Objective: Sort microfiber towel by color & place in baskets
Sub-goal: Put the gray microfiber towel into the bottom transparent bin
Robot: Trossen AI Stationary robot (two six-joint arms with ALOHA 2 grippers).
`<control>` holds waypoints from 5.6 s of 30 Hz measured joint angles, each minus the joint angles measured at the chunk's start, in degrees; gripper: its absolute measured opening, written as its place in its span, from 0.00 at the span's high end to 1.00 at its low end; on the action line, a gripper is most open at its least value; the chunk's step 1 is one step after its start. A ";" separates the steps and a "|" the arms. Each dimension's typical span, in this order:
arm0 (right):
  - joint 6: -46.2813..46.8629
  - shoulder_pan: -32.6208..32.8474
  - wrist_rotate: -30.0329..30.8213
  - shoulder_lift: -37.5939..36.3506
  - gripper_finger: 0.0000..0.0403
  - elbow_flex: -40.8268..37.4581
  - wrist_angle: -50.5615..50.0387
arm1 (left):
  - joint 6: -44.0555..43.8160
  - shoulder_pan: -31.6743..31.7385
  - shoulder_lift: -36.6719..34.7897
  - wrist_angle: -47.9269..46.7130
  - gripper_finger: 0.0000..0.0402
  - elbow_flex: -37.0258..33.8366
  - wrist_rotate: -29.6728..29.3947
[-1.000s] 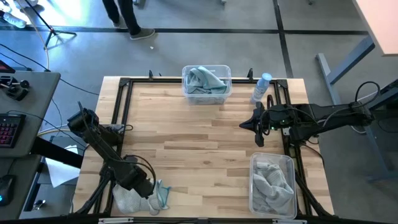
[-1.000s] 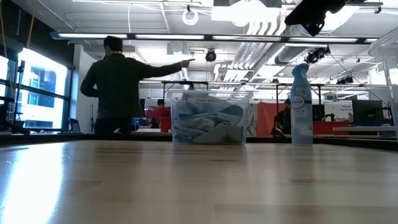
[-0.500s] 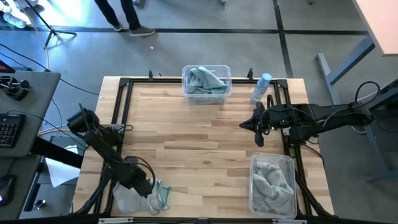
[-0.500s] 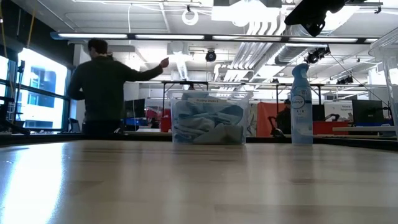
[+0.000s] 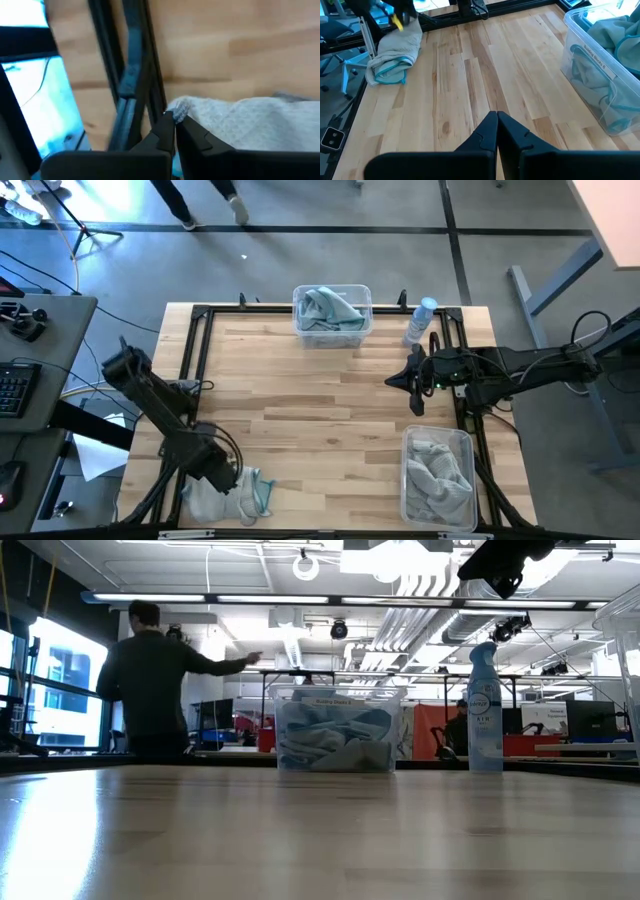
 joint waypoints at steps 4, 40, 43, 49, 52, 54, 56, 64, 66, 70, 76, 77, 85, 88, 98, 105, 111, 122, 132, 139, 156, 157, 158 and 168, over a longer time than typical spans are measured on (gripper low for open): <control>-0.51 0.00 0.00 0.00 1.00 0.00 0.02 | -2.13 -0.01 -4.11 -7.68 1.00 8.78 -8.79; -2.89 -2.53 0.18 8.66 1.00 -0.02 24.38 | 76.31 9.65 -18.19 13.20 1.00 44.28 -79.70; -2.89 -4.03 0.17 9.36 1.00 -0.02 31.08 | 85.29 13.08 -18.19 17.26 1.00 45.67 -78.36; -2.68 -5.51 -0.70 14.80 0.90 1.09 40.92 | 94.61 21.67 -18.15 20.73 1.00 46.25 -70.07; -3.00 -5.52 -0.42 19.05 0.80 4.34 43.39 | 95.93 26.15 -17.84 20.84 1.00 46.25 -64.41; -4.13 -5.66 0.38 22.23 0.72 7.59 44.31 | 96.82 28.98 -17.23 20.89 1.00 46.25 -60.67; -6.09 -5.77 0.44 25.66 0.65 11.51 44.29 | 97.87 31.23 -16.42 21.10 1.00 46.23 -57.52; -16.62 -5.77 0.46 39.24 0.41 29.26 43.51 | 101.89 37.96 -11.95 23.24 1.00 46.20 -46.25; -19.00 -5.77 0.51 41.53 0.37 33.36 41.50 | 101.95 38.99 -10.78 23.22 1.00 46.20 -44.62; -20.79 -5.86 2.59 45.08 0.34 40.35 34.76 | 102.54 40.65 -8.85 23.32 1.00 46.20 -40.81; -17.85 -6.18 2.86 49.06 0.34 45.53 23.53 | 107.27 42.03 -8.35 29.96 1.00 46.14 -39.96; -17.39 -6.19 2.86 49.47 0.34 45.55 22.64 | 108.28 42.19 -8.74 31.65 1.00 46.16 -39.97; -14.59 -6.21 6.07 49.96 0.34 45.57 15.15 | 114.11 42.88 -12.88 42.04 1.00 46.24 -40.70; -14.37 -6.25 6.27 49.96 0.37 45.57 14.43 | 115.42 42.88 -14.22 44.25 1.00 46.25 -40.69; -14.81 -6.26 5.99 49.96 0.93 45.64 12.90 | 115.46 42.88 -14.17 42.68 1.00 46.27 -40.38; -14.37 -6.91 5.92 49.96 0.92 45.64 10.85 | 115.41 42.86 -12.23 38.89 0.88 46.20 -40.24; -14.39 -6.91 6.14 49.95 0.99 45.64 8.59 | 117.19 42.88 -11.73 36.56 0.74 46.20 -40.98; -11.48 -6.91 10.93 41.80 0.99 45.64 -3.10 | 112.76 42.86 -13.16 19.63 0.71 46.08 -46.39; -2.71 -3.87 10.93 27.72 1.00 45.64 -15.83 | 107.03 42.86 -13.19 15.23 0.71 36.41 -46.51; 6.42 7.08 18.58 16.68 1.00 45.64 -22.95 | 101.64 42.86 -13.12 16.42 0.71 29.58 -46.49; 22.62 41.69 27.83 10.93 1.00 47.36 -27.71 | 92.78 42.77 -13.16 21.06 0.71 27.06 -46.51; 24.20 43.50 28.69 10.91 1.00 47.36 -28.63 | 92.11 42.77 -13.16 21.06 0.71 27.06 -46.53; 25.81 45.27 29.42 10.91 1.00 47.35 -29.43 | 91.40 42.77 -13.16 21.06 0.71 27.06 -46.53; 30.66 56.80 35.17 15.95 1.00 47.21 -31.65 | 85.84 41.69 -12.68 21.06 0.71 27.06 -46.72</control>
